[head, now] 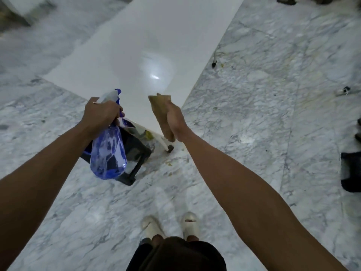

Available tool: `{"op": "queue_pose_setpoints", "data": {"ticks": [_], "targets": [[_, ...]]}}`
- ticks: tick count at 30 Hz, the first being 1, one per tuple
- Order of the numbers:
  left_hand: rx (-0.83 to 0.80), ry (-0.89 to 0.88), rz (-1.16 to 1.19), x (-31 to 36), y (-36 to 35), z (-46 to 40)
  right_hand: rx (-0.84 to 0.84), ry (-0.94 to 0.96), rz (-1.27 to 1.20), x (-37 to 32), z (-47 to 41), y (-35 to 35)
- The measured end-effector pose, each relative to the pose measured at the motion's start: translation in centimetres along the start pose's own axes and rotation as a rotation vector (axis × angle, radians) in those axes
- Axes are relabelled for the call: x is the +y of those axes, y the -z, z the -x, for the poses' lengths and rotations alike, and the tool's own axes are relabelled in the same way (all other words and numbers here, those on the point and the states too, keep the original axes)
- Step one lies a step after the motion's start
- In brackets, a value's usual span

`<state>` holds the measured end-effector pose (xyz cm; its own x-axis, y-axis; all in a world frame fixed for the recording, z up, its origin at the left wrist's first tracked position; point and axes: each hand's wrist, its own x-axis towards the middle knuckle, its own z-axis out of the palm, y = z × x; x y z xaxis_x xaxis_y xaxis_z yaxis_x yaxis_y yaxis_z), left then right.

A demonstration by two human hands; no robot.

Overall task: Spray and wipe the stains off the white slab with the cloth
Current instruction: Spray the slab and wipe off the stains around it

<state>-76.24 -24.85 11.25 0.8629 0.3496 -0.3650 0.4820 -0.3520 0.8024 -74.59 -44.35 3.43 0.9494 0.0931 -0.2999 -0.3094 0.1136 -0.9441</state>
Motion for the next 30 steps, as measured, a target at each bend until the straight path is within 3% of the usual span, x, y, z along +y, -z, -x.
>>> {"op": "queue_pose_setpoints", "data": {"ticks": [6, 15, 23, 30], "targets": [[0.1, 0.002, 0.098, 0.2, 7.9, -1.9, -0.09, -0.117, -0.007, -3.5, -2.9, -8.5], [0.173, 0.043, 0.123, -6.3, 26.0, -14.4, -0.263, -0.204, -0.013, -2.5, -11.5, -32.8], [0.209, -0.031, 0.107, -10.2, 41.1, -27.0, -0.099, -0.335, -0.092, -0.8, -21.8, -52.5], [0.069, -0.059, 0.138, -8.2, 45.8, -40.6, -0.02, -0.356, -0.19, -2.7, -31.4, -60.7]]}}
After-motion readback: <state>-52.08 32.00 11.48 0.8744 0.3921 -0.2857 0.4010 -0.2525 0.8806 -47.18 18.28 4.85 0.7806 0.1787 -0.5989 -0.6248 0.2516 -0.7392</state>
